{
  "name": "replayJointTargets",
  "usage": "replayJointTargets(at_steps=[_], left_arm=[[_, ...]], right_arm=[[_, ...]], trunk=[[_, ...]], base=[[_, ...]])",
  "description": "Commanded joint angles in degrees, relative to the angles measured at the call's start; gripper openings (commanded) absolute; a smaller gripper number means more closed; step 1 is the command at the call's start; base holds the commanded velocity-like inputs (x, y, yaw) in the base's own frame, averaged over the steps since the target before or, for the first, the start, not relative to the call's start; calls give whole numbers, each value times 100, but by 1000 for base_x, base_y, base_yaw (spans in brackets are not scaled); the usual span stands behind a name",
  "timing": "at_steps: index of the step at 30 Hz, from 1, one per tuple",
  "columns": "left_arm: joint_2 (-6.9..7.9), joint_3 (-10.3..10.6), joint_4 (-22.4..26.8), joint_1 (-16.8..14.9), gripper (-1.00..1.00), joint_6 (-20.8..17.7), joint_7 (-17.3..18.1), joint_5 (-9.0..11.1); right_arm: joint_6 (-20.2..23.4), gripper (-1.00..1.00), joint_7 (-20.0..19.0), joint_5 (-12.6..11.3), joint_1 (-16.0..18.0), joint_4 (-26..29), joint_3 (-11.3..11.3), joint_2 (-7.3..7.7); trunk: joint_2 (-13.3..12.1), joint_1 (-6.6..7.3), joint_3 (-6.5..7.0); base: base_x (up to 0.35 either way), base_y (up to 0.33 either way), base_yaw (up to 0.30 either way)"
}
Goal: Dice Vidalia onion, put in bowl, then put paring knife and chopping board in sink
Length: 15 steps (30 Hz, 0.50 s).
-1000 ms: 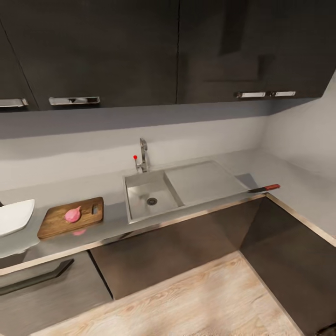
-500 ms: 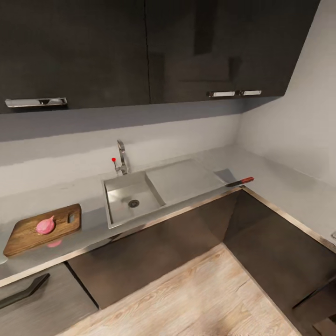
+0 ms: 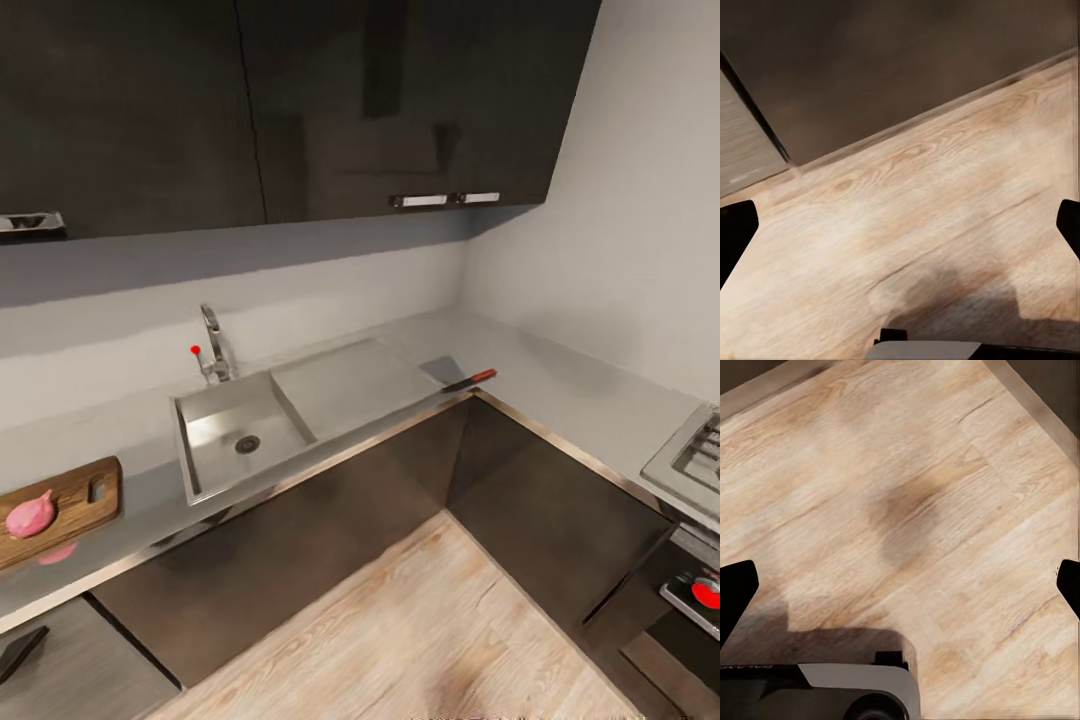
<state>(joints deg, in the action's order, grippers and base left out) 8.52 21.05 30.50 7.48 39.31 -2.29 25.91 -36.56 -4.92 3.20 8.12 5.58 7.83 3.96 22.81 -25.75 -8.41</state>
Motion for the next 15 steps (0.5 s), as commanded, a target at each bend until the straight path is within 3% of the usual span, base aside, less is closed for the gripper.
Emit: replayJointTargets(at_steps=[1, 8, 15], left_arm=[[9, 48, 1, -1, 100, 15, -25, 54], [4, 48, -17, -1, 100, 15, -23, 54], [1, 48, -18, -1, 100, 15, -21, 54]], right_arm=[[-19, 100, -36, 31, 5, -6, 52, 0], [-20, 100, -35, 31, 5, -7, 52, 0], [-26, 100, -38, 31, 5, -5, 49, 0]], trunk=[[11, -4, -10], [11, -4, -10], [11, -4, -10]], base=[[0, 0, -240], [0, 0, -195], [0, 0, -35]])
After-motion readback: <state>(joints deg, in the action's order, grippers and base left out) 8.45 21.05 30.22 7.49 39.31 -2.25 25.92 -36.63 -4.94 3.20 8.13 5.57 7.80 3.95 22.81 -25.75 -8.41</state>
